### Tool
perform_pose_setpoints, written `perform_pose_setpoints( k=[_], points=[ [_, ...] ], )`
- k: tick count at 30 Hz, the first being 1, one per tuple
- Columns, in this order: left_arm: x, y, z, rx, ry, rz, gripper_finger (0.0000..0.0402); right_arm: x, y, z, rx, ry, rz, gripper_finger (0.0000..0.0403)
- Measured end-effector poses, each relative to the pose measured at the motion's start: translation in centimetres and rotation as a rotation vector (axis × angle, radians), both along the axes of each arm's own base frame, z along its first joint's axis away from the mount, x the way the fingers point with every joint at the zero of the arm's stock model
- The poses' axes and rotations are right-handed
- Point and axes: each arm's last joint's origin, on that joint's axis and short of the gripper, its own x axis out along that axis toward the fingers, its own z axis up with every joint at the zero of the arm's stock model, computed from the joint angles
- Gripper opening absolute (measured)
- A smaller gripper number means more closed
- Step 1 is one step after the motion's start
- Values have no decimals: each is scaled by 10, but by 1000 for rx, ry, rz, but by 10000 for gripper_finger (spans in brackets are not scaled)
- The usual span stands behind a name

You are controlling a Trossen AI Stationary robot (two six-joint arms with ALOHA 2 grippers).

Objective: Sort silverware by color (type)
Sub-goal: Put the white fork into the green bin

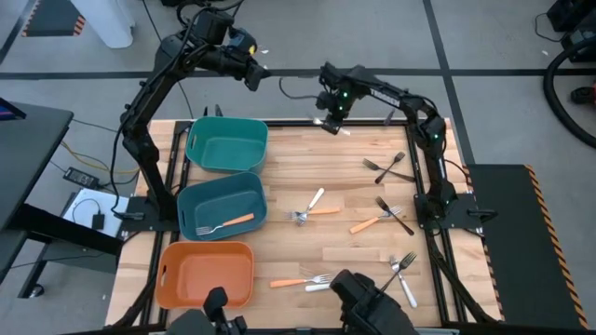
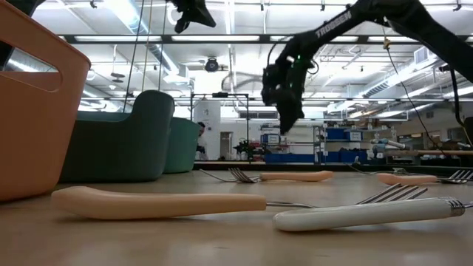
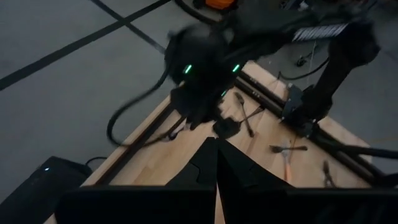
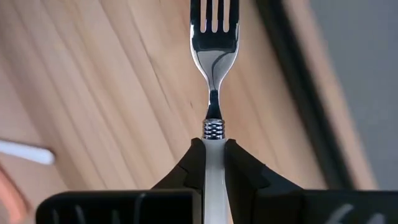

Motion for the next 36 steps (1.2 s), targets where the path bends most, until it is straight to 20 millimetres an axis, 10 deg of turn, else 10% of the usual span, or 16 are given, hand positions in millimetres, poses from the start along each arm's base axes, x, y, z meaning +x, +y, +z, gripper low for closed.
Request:
perform_pose_setpoints(
  k=[21, 36],
  points=[
    [31, -19, -19, 9, 104, -155, 121, -22, 91, 184, -362, -589, -64, 38],
    [87, -33, -10, 107, -154, -182, 123, -10, 145, 211, -598, -618, -103, 38]
  ],
)
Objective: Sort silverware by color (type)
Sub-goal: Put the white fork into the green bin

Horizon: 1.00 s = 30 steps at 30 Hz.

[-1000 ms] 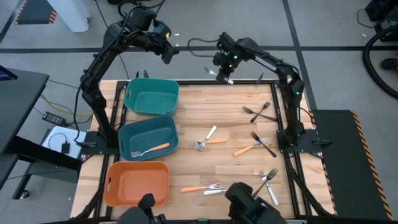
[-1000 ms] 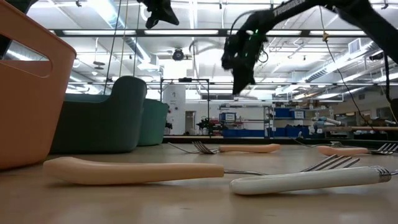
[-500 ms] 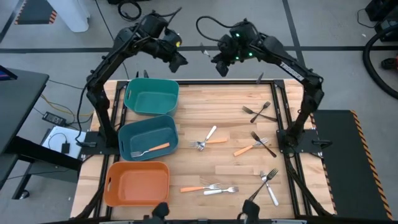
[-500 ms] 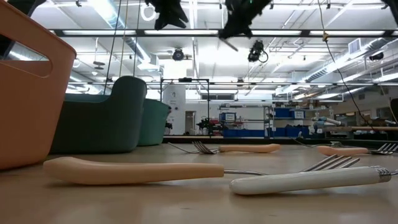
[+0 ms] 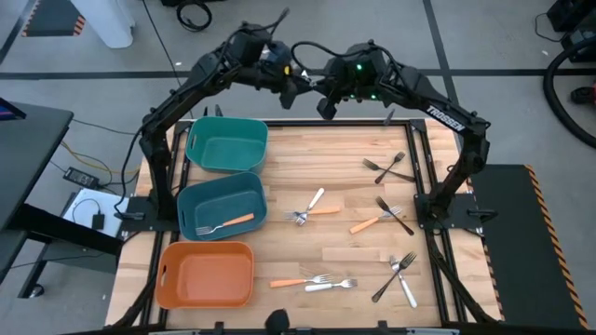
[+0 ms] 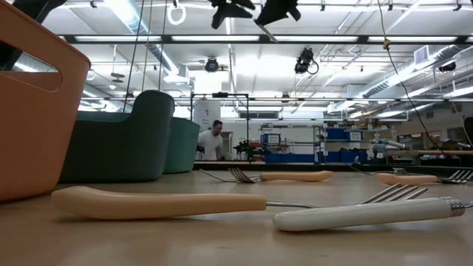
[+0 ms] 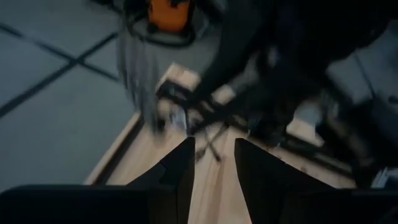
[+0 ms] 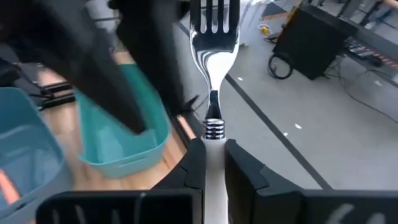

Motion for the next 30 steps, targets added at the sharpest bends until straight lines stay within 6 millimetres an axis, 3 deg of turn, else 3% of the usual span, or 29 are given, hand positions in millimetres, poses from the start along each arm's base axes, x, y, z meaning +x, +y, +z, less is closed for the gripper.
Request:
perform_pose_setpoints(
  k=[14, 24, 30],
  points=[
    [-2, 2, -2, -15, 32, 98, 123, -4, 3, 4, -32, 2, -48, 38],
    [0, 5, 4, 27, -27, 117, 123, 2, 11, 3, -4, -8, 16, 38],
    [8, 8, -2, 25, -26, 108, 88, 4, 15, 2, -2, -4, 31, 38]
  ],
)
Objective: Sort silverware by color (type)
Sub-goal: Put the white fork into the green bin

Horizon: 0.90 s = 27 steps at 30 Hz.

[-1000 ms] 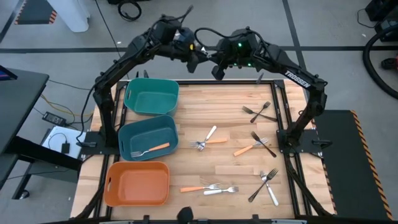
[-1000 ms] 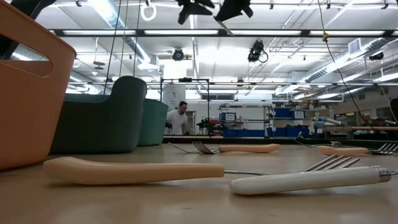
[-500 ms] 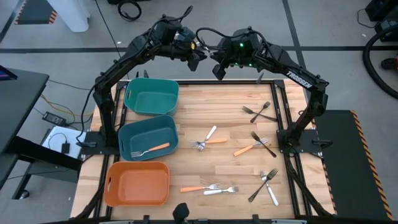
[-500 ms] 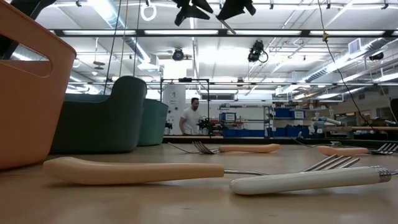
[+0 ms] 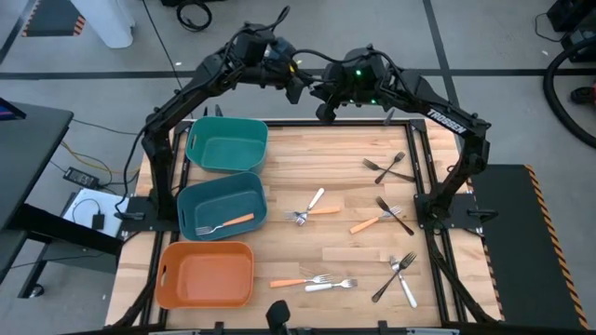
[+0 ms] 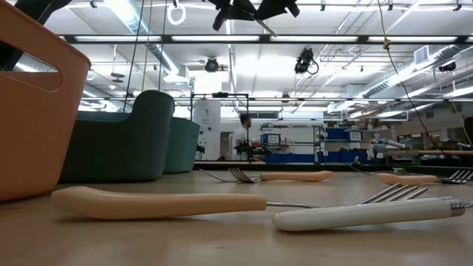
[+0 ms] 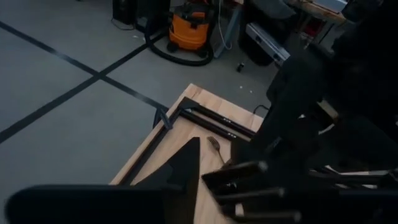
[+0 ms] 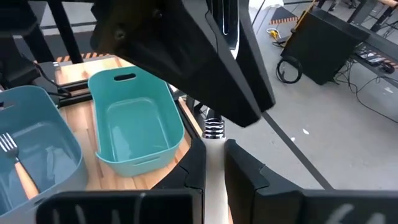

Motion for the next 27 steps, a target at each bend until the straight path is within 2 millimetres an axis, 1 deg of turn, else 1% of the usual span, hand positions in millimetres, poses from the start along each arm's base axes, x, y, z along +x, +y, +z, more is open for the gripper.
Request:
perform_pose_setpoints(
  k=[4, 5, 6, 10, 13, 17, 21, 27],
  points=[
    [0, 0, -3, 23, 33, -7, 27, 1, 1, 1, -4, -6, -2, 33],
    [0, 0, -3, 33, 35, -12, 14, 1, 1, 1, -4, -5, -2, 30],
    [0, 0, -3, 35, 35, -12, 10, 1, 1, 0, -3, -4, -2, 26],
    [-1, 1, -4, 30, 45, -12, 8, 1, 1, 0, -3, -4, -3, 6],
    [-3, 1, -8, 14, 84, -16, 5, 1, 1, 0, -3, -2, -2, 4],
    [-10, -3, -17, 14, 211, -52, 6, -1, 1, -3, 11, 31, -2, 25],
    [-15, -6, -22, 9, 290, -80, 13, -5, 1, -9, 37, 96, -7, 46],
    [-21, -9, -29, 1, 388, -118, 16, -11, 3, -17, 82, 201, -11, 58]
  ],
)
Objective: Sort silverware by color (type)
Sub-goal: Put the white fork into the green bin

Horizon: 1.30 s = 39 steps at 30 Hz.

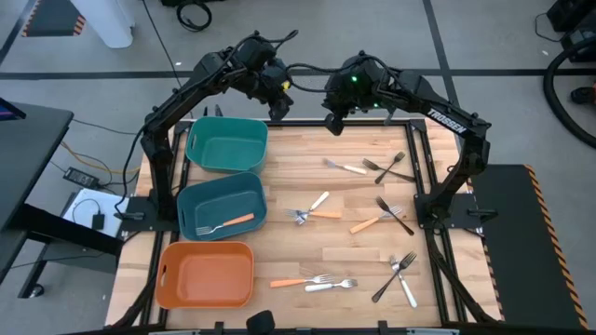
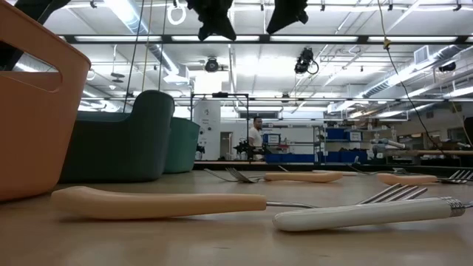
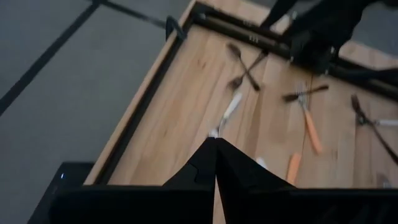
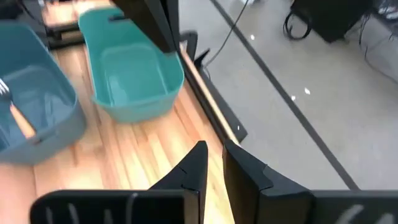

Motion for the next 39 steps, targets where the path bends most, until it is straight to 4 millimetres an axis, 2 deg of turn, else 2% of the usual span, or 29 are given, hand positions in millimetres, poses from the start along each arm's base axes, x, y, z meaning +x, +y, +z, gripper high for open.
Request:
perform_pose_setpoints(
  k=[3, 7, 18, 28, 34, 39],
  points=[
    [-3, -2, -2, -19, 32, -1, 16, 1, 0, -9, 17, 42, 0, 61],
    [-4, -7, -6, -48, 83, -13, 17, 4, -3, -36, 61, 141, -5, 68],
    [-6, -32, -15, -115, 239, -100, 17, 6, -7, -139, 190, 412, -12, 103],
    [-31, -58, 4, -146, 264, -134, 18, -11, -26, -215, 422, 348, -15, 114],
    [-45, -72, 19, -143, 226, -126, 18, -27, -30, -244, 481, 370, -36, 114],
    [-64, -82, 35, -136, 173, -104, 18, -30, -31, -259, 458, 343, -29, 114]
  ],
)
